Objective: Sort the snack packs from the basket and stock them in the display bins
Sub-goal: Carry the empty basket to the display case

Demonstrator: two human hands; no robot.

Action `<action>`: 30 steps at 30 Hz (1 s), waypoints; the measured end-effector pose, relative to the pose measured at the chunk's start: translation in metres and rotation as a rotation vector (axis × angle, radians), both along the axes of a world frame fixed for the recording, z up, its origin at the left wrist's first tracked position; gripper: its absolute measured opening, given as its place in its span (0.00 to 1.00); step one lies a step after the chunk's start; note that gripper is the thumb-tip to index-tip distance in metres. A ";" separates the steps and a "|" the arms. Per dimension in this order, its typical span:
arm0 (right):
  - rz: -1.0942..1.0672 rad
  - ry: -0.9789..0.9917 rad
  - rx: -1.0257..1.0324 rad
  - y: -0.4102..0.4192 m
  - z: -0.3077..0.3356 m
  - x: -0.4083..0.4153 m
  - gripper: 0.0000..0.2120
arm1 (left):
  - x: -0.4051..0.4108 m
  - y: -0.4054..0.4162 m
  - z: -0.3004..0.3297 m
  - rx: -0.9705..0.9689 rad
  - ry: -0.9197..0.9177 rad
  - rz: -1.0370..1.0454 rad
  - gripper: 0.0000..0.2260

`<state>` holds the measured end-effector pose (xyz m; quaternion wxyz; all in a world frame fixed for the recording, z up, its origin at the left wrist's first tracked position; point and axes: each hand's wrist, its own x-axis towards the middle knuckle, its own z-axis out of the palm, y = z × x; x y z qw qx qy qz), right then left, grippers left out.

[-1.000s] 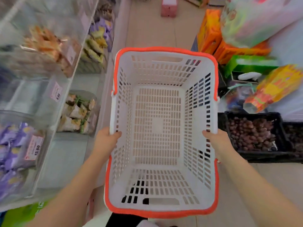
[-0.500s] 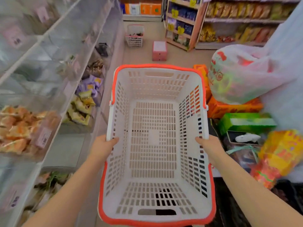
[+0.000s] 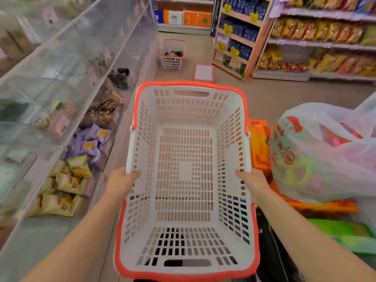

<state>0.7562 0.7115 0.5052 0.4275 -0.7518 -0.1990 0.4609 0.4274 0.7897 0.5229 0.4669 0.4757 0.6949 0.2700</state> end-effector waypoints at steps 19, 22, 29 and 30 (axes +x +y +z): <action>-0.058 0.017 -0.042 0.422 0.000 0.121 0.14 | 0.132 0.440 0.004 0.008 -0.021 -0.074 0.09; -0.027 0.001 -0.040 0.498 0.002 0.152 0.14 | 0.161 0.508 0.001 -0.001 -0.041 -0.046 0.07; 0.062 -0.039 -0.061 0.664 0.016 0.220 0.13 | 0.219 0.644 -0.002 -0.045 -0.026 0.063 0.06; 0.077 -0.044 -0.062 0.687 0.017 0.225 0.12 | 0.224 0.661 -0.003 -0.057 -0.027 0.075 0.07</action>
